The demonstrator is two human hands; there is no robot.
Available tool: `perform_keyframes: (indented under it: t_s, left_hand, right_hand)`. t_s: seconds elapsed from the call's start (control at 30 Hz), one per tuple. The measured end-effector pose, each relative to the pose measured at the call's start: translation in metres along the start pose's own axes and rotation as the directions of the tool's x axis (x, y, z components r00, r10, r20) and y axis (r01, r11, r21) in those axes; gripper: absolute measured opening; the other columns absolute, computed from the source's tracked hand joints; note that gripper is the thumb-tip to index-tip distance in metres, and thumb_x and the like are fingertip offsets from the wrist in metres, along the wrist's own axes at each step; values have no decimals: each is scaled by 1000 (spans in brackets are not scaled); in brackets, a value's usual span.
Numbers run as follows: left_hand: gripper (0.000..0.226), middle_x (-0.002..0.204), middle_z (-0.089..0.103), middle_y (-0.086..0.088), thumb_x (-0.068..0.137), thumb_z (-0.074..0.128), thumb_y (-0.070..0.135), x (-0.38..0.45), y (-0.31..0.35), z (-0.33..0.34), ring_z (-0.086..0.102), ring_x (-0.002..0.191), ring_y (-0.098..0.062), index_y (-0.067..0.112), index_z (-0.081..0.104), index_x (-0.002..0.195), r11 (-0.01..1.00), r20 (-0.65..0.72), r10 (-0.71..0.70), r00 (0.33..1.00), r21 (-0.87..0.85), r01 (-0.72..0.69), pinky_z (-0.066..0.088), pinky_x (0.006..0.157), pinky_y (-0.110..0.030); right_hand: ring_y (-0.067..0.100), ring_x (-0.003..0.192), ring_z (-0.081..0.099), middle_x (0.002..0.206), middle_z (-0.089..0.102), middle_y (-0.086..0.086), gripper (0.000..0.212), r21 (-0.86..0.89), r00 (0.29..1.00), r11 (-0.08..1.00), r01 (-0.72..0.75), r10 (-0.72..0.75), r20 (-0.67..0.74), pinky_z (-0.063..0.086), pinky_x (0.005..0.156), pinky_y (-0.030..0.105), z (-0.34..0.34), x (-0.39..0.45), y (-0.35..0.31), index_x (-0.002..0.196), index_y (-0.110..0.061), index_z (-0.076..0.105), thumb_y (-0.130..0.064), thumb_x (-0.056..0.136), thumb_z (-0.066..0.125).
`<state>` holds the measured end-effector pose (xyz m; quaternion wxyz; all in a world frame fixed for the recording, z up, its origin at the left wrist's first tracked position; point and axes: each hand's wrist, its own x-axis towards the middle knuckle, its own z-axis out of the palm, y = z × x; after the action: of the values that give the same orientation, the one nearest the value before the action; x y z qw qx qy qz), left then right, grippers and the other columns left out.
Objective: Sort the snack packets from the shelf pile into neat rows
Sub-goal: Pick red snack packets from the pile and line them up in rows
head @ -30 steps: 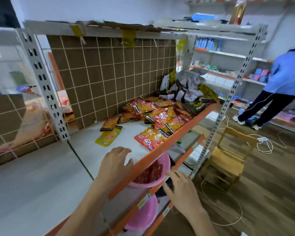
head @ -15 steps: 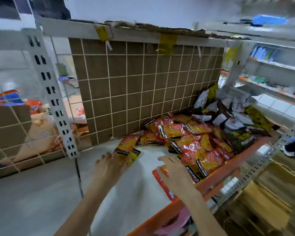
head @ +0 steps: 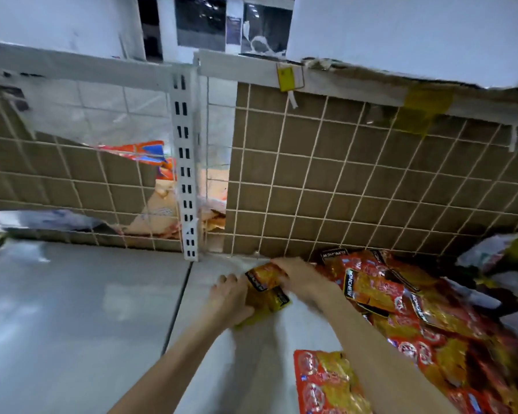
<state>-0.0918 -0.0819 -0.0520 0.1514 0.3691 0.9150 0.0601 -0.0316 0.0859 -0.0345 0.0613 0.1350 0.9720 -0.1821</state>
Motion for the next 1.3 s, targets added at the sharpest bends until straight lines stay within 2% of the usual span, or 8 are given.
perform_keyframes:
  t_s: [0.23, 0.4, 0.63, 0.73, 0.83, 0.97, 1.13, 1.3]
  left_hand:
    - [54, 108, 45, -4, 74, 65, 34, -13, -19, -1, 54, 102, -30, 35, 45, 124, 983, 3, -62, 998, -176, 61, 44, 79, -32]
    - [46, 97, 48, 1, 70, 75, 28, -24, -37, -5, 49, 84, -15, 30, 52, 110, 910, 0, -53, 999, -412, 48, 39, 63, -25]
    - [68, 80, 54, -12, 50, 75, 1, -36, -51, -4, 54, 71, -21, 27, 48, 108, 302, -29, -213, 977, -953, 38, 49, 63, -30]
    - [49, 90, 61, -13, 69, 70, -15, -40, -49, -1, 58, 82, -25, 11, 56, 108, 183, -61, -311, 948, -983, -3, 51, 67, -26]
    - [24, 67, 63, -4, 77, 60, -18, -51, -44, 3, 61, 64, -18, 4, 64, 83, 141, -108, -368, 923, -988, -60, 49, 53, -19]
    - [22, 73, 63, -8, 79, 60, -16, -68, -45, 5, 61, 67, -20, 4, 62, 88, 80, -145, -438, 887, -989, -122, 52, 54, -20]
    - [31, 86, 64, -12, 76, 70, -7, -100, -49, 5, 62, 81, -27, 12, 59, 98, -42, -183, -547, 817, -969, -245, 55, 62, -23]
    - [22, 84, 67, -3, 85, 60, -4, -139, -54, 5, 67, 70, -14, 16, 57, 94, -41, -182, -683, 708, -958, -285, 55, 59, -22]
  right_hand:
    - [36, 137, 19, 152, 16, 14, 69, -220, 958, 975, -11, 74, 278, 24, 112, 50, -8, 19, 12, 148, -24, 23, -45, 90, 54]
    - [31, 125, 36, 131, 43, 13, 69, -167, 993, 985, -33, 51, 107, 36, 99, 38, -2, 13, 2, 131, -13, 45, -49, 77, 69]
    - [20, 104, 57, 111, 58, 0, 58, 195, 996, 977, -84, 82, 20, 47, 84, 34, 18, -6, -5, 122, -22, 45, -42, 75, 72]
    - [14, 93, 58, 96, 58, -6, 44, 429, 997, 901, -64, 79, -18, 44, 76, 25, 28, -17, -11, 115, -20, 48, -32, 81, 72]
    - [5, 76, 56, 85, 57, -9, 27, 607, 991, 792, -64, 123, -57, 43, 62, 15, 33, -27, -19, 101, -20, 49, -22, 84, 70]
    - [16, 75, 63, 95, 65, 8, 22, 802, 995, 592, -80, 94, 30, 52, 66, 26, 33, -37, -29, 97, -15, 51, -9, 83, 68]
    - [17, 76, 67, 95, 68, 6, 23, 860, 997, 507, -62, -8, 76, 51, 60, 23, 28, -44, -42, 98, -20, 54, -9, 84, 68]
    - [16, 77, 65, 95, 68, 6, 18, 901, 993, 432, -52, -73, 93, 49, 60, 22, 31, -44, -61, 99, -19, 58, -12, 85, 67]
